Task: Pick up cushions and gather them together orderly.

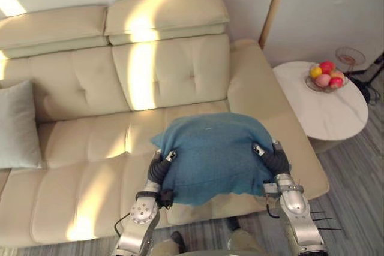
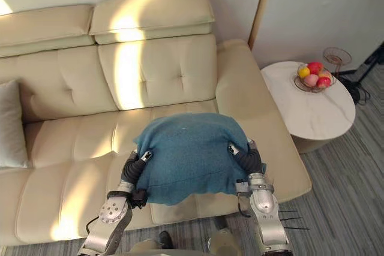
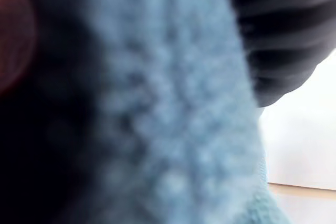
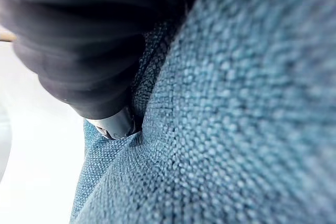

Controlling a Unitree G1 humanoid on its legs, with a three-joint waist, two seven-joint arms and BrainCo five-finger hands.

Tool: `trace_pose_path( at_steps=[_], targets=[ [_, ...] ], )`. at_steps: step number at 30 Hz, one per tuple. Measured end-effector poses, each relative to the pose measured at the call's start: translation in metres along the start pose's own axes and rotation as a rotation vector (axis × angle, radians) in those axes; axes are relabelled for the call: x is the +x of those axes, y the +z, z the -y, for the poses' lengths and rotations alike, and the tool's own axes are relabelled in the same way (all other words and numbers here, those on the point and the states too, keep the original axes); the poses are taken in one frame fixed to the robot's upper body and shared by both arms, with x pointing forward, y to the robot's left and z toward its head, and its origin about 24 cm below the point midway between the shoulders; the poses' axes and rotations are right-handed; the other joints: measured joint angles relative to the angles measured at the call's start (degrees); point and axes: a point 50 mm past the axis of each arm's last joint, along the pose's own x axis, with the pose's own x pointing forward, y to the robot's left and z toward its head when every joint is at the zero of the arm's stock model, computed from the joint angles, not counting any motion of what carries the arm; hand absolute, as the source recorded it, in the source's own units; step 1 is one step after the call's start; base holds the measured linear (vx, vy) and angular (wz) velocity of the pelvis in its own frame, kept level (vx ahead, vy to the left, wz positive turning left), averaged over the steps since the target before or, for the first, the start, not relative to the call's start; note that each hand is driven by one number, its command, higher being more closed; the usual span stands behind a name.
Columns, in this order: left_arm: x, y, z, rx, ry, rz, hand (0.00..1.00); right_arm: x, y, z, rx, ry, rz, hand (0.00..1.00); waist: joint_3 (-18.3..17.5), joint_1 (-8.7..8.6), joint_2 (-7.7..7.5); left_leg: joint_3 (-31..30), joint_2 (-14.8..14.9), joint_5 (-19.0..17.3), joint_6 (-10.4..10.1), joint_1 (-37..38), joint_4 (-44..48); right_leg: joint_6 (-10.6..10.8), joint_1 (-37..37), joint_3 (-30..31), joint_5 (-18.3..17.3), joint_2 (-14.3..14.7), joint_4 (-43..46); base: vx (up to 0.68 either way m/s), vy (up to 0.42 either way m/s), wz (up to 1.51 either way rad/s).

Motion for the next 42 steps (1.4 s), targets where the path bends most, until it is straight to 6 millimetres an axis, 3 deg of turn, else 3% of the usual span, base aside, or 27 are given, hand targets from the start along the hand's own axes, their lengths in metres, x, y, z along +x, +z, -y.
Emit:
trace_pose_path(
  at_steps=[6, 10, 13, 16, 20, 21, 22, 23, 24, 27, 30, 31, 32, 35, 37, 40, 42],
  targets=[
    [-0.001, -0.001, 0.0, 0.018, 0.004, -0.001, 1.0, 0.0, -0.001, 0.0, -0.016, 0.009, -0.006, 1.0, 0.0, -0.09, -0.02, 0.2, 0.3, -0.3, -0.1, -0.7, 0.0, -1.2, -0.3, -2.2, 1.3, -0.4, -2.5, -0.04, -0.004, -0.1],
    [0.015, 0.011, -0.003, 0.057, 0.043, 0.053, 1.0, 0.016, 0.005, -0.005, -0.066, 0.01, 0.024, 1.0, 0.2, -0.08, 0.2, -0.7, 0.4, 0.0, -0.4, -4.9, 0.9, -2.5, -4.0, -5.8, 2.2, -0.9, -2.4, -0.07, -0.048, 0.06],
    [0.041, 0.032, -0.005, 0.081, 0.089, 0.135, 1.0, 0.042, 0.025, -0.012, -0.103, -0.011, 0.107, 1.0, 1.9, -0.07, 0.85, -1.5, 0.5, 0.2, -0.2, -10.1, 3.3, -2.3, -7.7, -7.7, 3.8, -1.4, -2.3, -0.09, -0.055, 0.14],
    [0.068, 0.07, -0.006, 0.097, 0.138, 0.27, 1.0, 0.071, 0.062, -0.018, -0.124, -0.065, 0.248, 1.0, 5.9, 0.09, 1.39, -2.3, 0.7, 0.3, -0.1, -14.9, 5.6, -1.9, -11.2, -8.5, 5.3, -1.7, -2.2, -0.12, -0.038, 0.12],
    [0.108, 0.138, -0.013, 0.173, 0.206, 0.463, 1.0, 0.109, 0.12, -0.028, -0.133, -0.137, 0.418, 1.0, 10.1, 0.49, 1.29, -2.5, 1.2, 1.1, 0.4, -20.2, 7.7, -1.0, -15.3, -9.7, 7.9, -1.9, -2.2, -0.11, -0.04, 0.03],
    [0.12, 0.171, -0.017, 0.203, 0.238, 0.549, 1.0, 0.119, 0.147, -0.031, -0.115, -0.176, 0.489, 1.0, 10.7, 0.57, 1.24, -2.6, 1.2, 1.5, 0.6, -22.2, 8.0, -1.0, -17.2, -10.0, 8.4, -1.9, -2.2, -0.12, -0.046, 0.06],
    [0.124, 0.185, -0.018, 0.213, 0.249, 0.585, 1.0, 0.121, 0.158, -0.031, -0.109, -0.19, 0.52, 1.0, 10.9, 0.6, 1.2, -2.6, 1.1, 1.6, 0.6, -23.0, 8.2, -1.0, -17.9, -10.0, 8.7, -1.9, -2.2, -0.12, -0.048, 0.06],
    [0.128, 0.211, -0.019, 0.223, 0.268, 0.653, 1.0, 0.127, 0.18, -0.033, -0.105, -0.219, 0.581, 1.0, 12.0, 0.59, 1.13, -2.6, 1.1, 1.9, 0.6, -23.9, 8.4, -0.8, -18.7, -10.2, 9.3, -1.9, -2.1, -0.09, -0.041, 0.06],
    [0.133, 0.255, -0.022, 0.238, 0.303, 0.759, 1.0, 0.134, 0.215, -0.033, -0.081, -0.264, 0.665, 1.0, 14.4, 0.48, 0.99, -2.7, 0.9, 2.3, 0.9, -24.4, 8.5, -0.7, -19.0, -10.7, 9.7, -1.9, -2.1, -0.09, -0.038, 0.1],
    [0.131, 0.319, -0.018, 0.252, 0.348, 0.907, 1.0, 0.14, 0.267, -0.03, -0.016, -0.342, 0.778, 1.0, 16.0, 0.26, 0.71, -3.4, 0.5, 2.9, 1.0, -26.5, 8.5, -0.6, -20.8, -11.1, 10.3, -2.3, -2.2, -0.08, -0.021, 0.12],
    [0.113, 0.406, -0.01, 0.253, 0.424, 1.093, 1.0, 0.14, 0.342, -0.029, 0.076, -0.429, 0.901, 1.0, 17.4, -0.08, 0.69, -4.0, 0.4, 3.2, 1.2, -30.6, 10.0, -0.5, -23.8, -11.3, 11.3, -2.8, -2.2, -0.05, 0.006, 0.09],
    [0.11, 0.414, -0.009, 0.251, 0.434, 1.114, 1.0, 0.14, 0.35, -0.029, 0.083, -0.435, 0.91, 1.0, 17.5, -0.07, 0.66, -4.0, 0.4, 3.2, 1.2, -31.0, 10.1, -0.3, -24.1, -11.3, 11.5, -2.8, -2.2, -0.03, 0.008, 0.05],
    [0.104, 0.428, -0.007, 0.254, 0.453, 1.149, 0.0, 0.139, 0.362, -0.028, 0.092, -0.449, 0.926, 0.0, 17.5, -0.07, 0.66, -4.1, 0.3, 3.1, 1.2, -31.9, 10.3, -0.3, -24.8, -11.4, 11.6, -2.8, -2.3, -0.02, 0.008, 0.06],
    [0.09, 0.457, -0.008, 0.209, 0.522, 1.205, 0.0, 0.135, 0.392, -0.026, 0.115, -0.467, 0.96, 0.0, 18.3, -0.05, 0.56, -4.7, 0.1, 3.4, 1.5, -33.9, 10.5, -0.2, -26.3, -11.7, 12.0, -2.8, -2.4, -0.01, 0.003, 0.09],
    [0.088, 0.466, -0.013, 0.177, 0.561, 1.203, 0.0, 0.138, 0.405, -0.024, 0.113, -0.465, 0.939, 0.0, 18.3, -0.04, 0.46, -5.2, 0.1, 3.7, 1.8, -35.8, 10.5, -0.2, -27.5, -12.1, 13.3, -2.8, -3.5, -0.02, 0.008, 0.11],
    [0.094, 0.468, -0.019, 0.168, 0.6, 1.146, 0.0, 0.146, 0.412, -0.019, 0.12, -0.413, 0.875, 0.0, 19.4, 0.02, -0.37, -6.0, 0.2, 3.8, 1.8, -37.6, 11.3, -0.3, -28.1, -13.2, 14.3, -2.8, -4.5, -0.01, 0.007, 0.12],
    [0.107, 0.458, -0.029, 0.16, 0.617, 1.059, 0.0, 0.158, 0.405, -0.017, 0.113, -0.333, 0.793, 0.0, 20.3, 0.03, -0.82, -6.9, 0.2, 3.8, 1.7, -38.9, 11.9, -0.3, -28.6, -13.7, 14.3, -2.7, -4.5, -0.02, 0.014, 0.14]
  ],
)
